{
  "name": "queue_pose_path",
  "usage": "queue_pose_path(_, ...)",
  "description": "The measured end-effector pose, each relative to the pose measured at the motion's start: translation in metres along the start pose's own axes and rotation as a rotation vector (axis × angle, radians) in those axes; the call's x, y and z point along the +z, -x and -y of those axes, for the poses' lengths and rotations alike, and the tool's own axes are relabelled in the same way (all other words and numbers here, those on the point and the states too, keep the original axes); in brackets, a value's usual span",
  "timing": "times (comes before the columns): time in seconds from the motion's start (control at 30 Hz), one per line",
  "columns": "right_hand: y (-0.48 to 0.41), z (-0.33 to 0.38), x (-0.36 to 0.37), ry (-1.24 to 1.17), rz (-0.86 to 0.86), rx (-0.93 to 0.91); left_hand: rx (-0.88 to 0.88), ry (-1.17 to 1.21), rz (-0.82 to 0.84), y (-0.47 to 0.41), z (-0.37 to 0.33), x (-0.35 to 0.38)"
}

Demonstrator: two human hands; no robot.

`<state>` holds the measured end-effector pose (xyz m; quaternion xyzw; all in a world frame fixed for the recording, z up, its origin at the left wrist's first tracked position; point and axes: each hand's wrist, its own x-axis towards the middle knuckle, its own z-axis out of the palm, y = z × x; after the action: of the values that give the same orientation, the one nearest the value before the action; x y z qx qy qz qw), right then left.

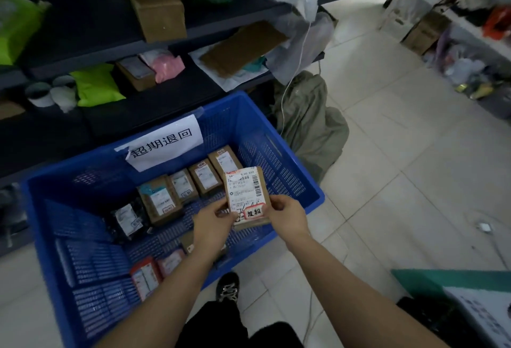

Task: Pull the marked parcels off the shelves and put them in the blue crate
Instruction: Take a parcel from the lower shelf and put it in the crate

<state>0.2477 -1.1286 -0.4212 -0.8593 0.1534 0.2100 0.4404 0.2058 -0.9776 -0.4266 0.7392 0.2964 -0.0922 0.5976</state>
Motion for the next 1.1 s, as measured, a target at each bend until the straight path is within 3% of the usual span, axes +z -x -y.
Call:
queue_pose_path(0.6,-0.182,-0.061,0.028,0.377,0.354,-0.091,-0.292,-0.131,-0.185,-0.124,0.061,0.097)
queue_pose_path(1.1,-0.315,-0.217,0.187,0.573,0.533,0.055,-0.575,-0.279,-0.071,-0.255,0.272,0.140)
